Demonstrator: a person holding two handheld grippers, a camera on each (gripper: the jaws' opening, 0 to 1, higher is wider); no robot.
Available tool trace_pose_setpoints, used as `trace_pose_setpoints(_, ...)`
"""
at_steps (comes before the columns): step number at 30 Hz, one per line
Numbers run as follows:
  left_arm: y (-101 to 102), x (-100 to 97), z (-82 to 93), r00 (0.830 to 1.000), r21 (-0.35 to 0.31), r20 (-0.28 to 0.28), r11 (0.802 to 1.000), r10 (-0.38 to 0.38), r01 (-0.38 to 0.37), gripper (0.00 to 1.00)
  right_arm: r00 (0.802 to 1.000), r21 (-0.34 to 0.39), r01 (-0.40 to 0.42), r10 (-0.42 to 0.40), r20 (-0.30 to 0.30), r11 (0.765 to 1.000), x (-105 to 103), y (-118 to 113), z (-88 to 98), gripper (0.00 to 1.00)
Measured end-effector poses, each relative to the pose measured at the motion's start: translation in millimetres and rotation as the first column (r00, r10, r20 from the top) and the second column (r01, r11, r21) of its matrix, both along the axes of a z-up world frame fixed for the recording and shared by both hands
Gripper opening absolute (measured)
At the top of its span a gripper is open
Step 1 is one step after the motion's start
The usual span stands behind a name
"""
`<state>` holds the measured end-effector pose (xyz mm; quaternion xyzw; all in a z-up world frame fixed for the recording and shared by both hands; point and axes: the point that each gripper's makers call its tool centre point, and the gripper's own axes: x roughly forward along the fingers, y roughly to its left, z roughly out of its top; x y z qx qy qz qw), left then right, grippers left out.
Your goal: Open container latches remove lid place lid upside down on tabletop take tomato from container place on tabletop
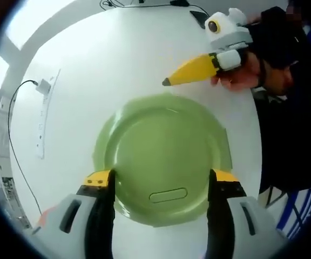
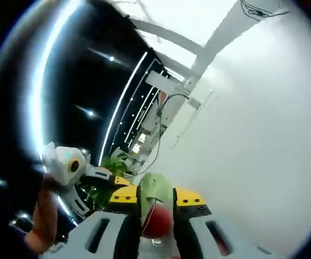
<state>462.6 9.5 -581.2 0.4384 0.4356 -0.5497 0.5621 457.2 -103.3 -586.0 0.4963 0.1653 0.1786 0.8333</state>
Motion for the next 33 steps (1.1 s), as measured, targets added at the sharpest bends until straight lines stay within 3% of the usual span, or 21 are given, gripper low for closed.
trace_pose_setpoints(3, 0.6, 1.0, 0.2, 1.0, 0.009, 0.001, 1.0, -0.001, 0.001, 0.58, 0.997, 0.157, 0.028, -0.017, -0.071, 0.987, 2.2, 5.7, 2.3, 0.2)
trace_pose_setpoints(10, 1.6, 2.8, 0.9, 1.0, -0.012, -0.001, 1.0, -0.001, 0.001, 0.58, 0.967, 0.276, 0.074, -0.001, -0.256, 0.958, 2.7, 17.5, -18.9, 0.19)
trace_pose_setpoints(12, 1.5, 2.5, 0.8, 1.0, -0.007, 0.0, 1.0, -0.003, 0.003, 0.58, 0.96, 0.373, 0.079, 0.03, -0.277, 0.925, 8.7, 24.4, -14.5, 0.19)
trace_pose_setpoints(14, 1.4, 2.0, 0.6, 1.0, -0.001, 0.0, 1.0, -0.003, 0.003, 0.58, 0.958, 0.415, 0.107, 0.018, -0.287, 0.904, 14.7, 26.0, -11.3, 0.19)
trace_pose_setpoints(16, 1.4, 1.3, 0.5, 1.0, -0.002, 0.0, 1.0, -0.004, 0.004, 0.58, 0.953, 0.409, 0.129, 0.0, -0.302, 0.903, 19.1, 24.9, -13.9, 0.19)
trace_pose_setpoints(19, 1.7, -0.1, 0.5, 1.0, -0.013, -0.001, 1.0, -0.003, 0.003, 0.57, 0.926, 0.473, 0.201, -0.01, -0.377, 0.858, 17.3, 26.1, -19.5, 0.13)
trace_pose_setpoints(21, 1.8, 0.4, 0.7, 1.0, -0.022, -0.002, 1.0, -0.001, 0.001, 0.57, 0.9, 0.516, 0.283, -0.038, -0.435, 0.808, 15.8, 25.6, -22.7, 0.12)
trace_pose_setpoints(22, 1.6, 0.0, 0.7, 1.0, -0.023, -0.002, 1.0, 0.0, 0.0, 0.57, 0.893, 0.513, 0.305, -0.053, -0.447, 0.802, 15.2, 25.6, -23.6, 0.11)
trace_pose_setpoints(26, 1.3, -0.3, 0.5, 1.0, -0.011, -0.002, 1.0, 0.003, -0.003, 0.57, 0.891, 0.491, 0.336, -0.103, -0.442, 0.804, 13.9, 27.4, -22.0, 0.12)
trace_pose_setpoints(28, 1.0, -0.3, 0.6, 1.0, -0.006, -0.003, 1.0, 0.003, -0.003, 0.57, 0.902, 0.479, 0.316, -0.103, -0.419, 0.819, 14.9, 26.7, -21.2, 0.11)
trace_pose_setpoints(29, -0.1, -1.1, 0.4, 1.0, -0.004, -0.002, 1.0, 0.002, -0.002, 0.57, 0.907, 0.491, 0.305, -0.093, -0.41, 0.816, 14.3, 26.2, -21.5, 0.1)
trace_pose_setpoints(30, -1.1, -1.4, 0.5, 1.0, -0.005, -0.002, 1.0, -0.004, 0.004, 0.57, 0.913, 0.491, 0.293, -0.087, -0.399, 0.82, 12.9, 26.6, -20.6, 0.09)
trace_pose_setpoints(31, -2.4, -1.6, 0.6, 1.0, -0.008, -0.003, 1.0, -0.006, 0.006, 0.56, 0.922, 0.458, 0.283, -0.107, -0.372, 0.843, 13.4, 24.4, -20.1, 0.08)
trace_pose_setpoints(33, -3.2, -2.6, 0.7, 1.0, -0.012, -0.003, 1.0, -0.006, 0.006, 0.56, 0.926, 0.44, 0.287, -0.129, -0.356, 0.851, 13.9, 23.1, -19.5, 0.07)
